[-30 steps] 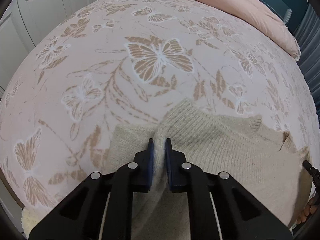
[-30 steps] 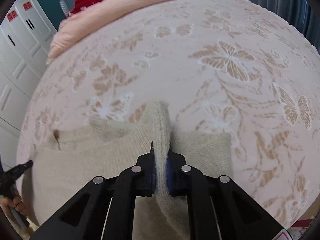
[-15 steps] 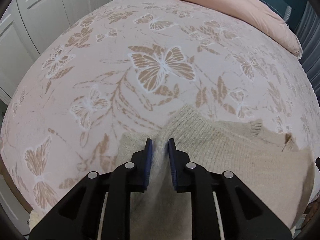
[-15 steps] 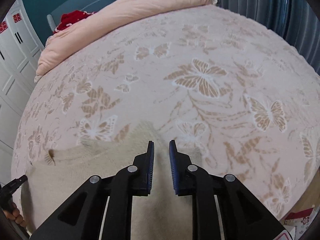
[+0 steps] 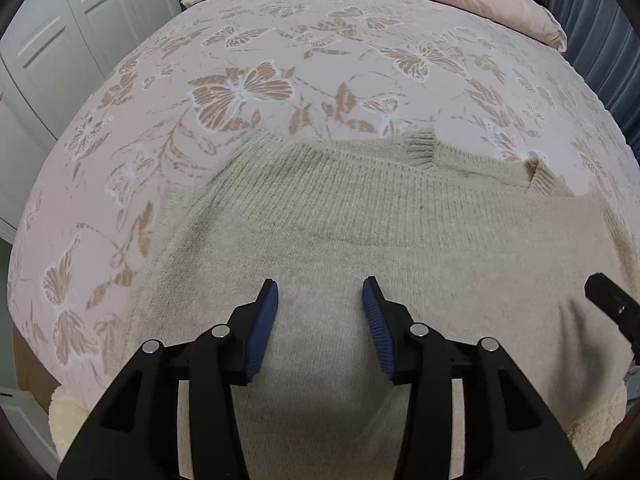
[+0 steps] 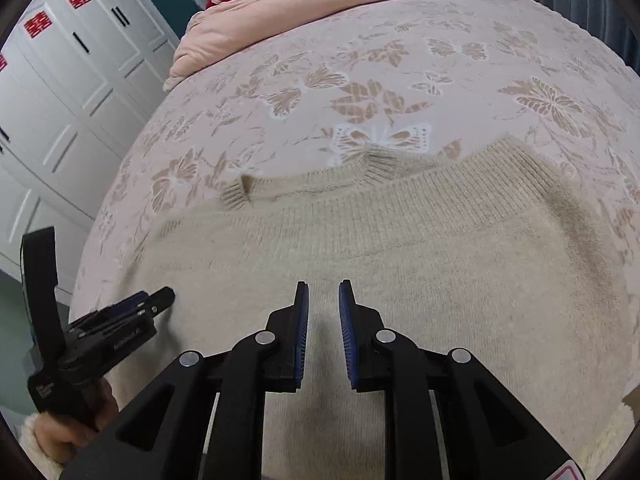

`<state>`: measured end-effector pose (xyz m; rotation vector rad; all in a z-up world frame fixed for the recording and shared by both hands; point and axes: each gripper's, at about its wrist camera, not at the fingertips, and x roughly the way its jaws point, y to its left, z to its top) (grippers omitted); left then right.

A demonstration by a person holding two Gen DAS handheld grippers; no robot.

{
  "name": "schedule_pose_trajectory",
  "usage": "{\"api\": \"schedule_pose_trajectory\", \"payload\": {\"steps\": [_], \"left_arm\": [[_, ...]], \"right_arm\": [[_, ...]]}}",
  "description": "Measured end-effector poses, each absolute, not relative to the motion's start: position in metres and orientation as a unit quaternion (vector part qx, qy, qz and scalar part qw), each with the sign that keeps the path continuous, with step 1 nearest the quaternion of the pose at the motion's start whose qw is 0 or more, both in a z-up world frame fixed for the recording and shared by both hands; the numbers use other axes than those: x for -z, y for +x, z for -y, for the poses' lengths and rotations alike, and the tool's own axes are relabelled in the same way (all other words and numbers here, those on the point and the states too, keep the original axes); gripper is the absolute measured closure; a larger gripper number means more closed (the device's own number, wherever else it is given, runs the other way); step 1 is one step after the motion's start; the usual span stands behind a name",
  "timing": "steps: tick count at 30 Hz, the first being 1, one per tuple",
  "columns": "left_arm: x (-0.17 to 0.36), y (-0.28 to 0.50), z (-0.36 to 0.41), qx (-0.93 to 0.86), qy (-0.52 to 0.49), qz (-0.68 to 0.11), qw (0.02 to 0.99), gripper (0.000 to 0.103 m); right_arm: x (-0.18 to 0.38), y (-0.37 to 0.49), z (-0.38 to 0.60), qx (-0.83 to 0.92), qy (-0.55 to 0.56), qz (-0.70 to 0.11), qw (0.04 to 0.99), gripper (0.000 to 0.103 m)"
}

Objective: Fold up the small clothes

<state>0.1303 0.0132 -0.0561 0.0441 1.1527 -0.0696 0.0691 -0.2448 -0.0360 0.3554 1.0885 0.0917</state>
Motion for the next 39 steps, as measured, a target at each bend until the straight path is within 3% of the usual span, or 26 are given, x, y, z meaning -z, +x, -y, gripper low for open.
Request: {"api": "schedule_pose_trajectory", "payload": {"steps": [3,6,8,11,15,21,25,27,32,35,39], "left_arm": [[0.055,0.124,-0.013,0.027,0.020,-0.547,0.837,0.060],[0.049,0.111,-0.017,0.035,0.014,-0.549,0.835,0.058],[0.045,0.101,-0.023,0.028,0.019,-0.546,0.837,0.038],[0.041,0.088,-0.032,0.023,0.009,-0.546,0.838,0.038],[0.041,0.076,-0.036,0.025,0.003,-0.554,0.832,0.038],[0.036,0.064,-0.045,0.026,0.006,-0.545,0.838,0.038],[0.037,0.061,-0.052,0.026,-0.009,-0.552,0.833,0.038],[0.034,0.056,-0.058,0.024,-0.012,-0.547,0.836,0.037],[0.031,0.044,-0.099,0.010,-0.078,-0.543,0.836,0.017],[0.043,0.036,-0.129,-0.018,-0.153,-0.550,0.821,0.014],[0.067,0.037,-0.141,-0.048,-0.195,-0.571,0.796,0.014]], "right_arm": [[0.073,0.068,0.232,-0.034,0.117,-0.566,0.815,0.088],[0.056,0.062,0.231,-0.035,0.143,-0.549,0.823,0.084],[0.038,0.058,0.225,-0.055,0.164,-0.531,0.829,0.084],[0.036,0.063,0.204,-0.068,0.137,-0.536,0.830,0.084],[0.073,0.076,0.182,-0.055,0.091,-0.576,0.811,0.084],[0.033,0.085,0.172,-0.056,0.097,-0.543,0.832,0.083],[0.070,0.103,0.161,-0.041,0.077,-0.594,0.799,0.076],[0.073,0.104,0.156,-0.038,0.062,-0.582,0.810,0.075],[0.040,0.092,0.158,-0.050,0.106,-0.564,0.818,0.073],[0.030,0.079,0.151,-0.049,0.089,-0.550,0.829,0.073],[0.064,0.081,0.145,-0.037,0.067,-0.591,0.803,0.073]]}}
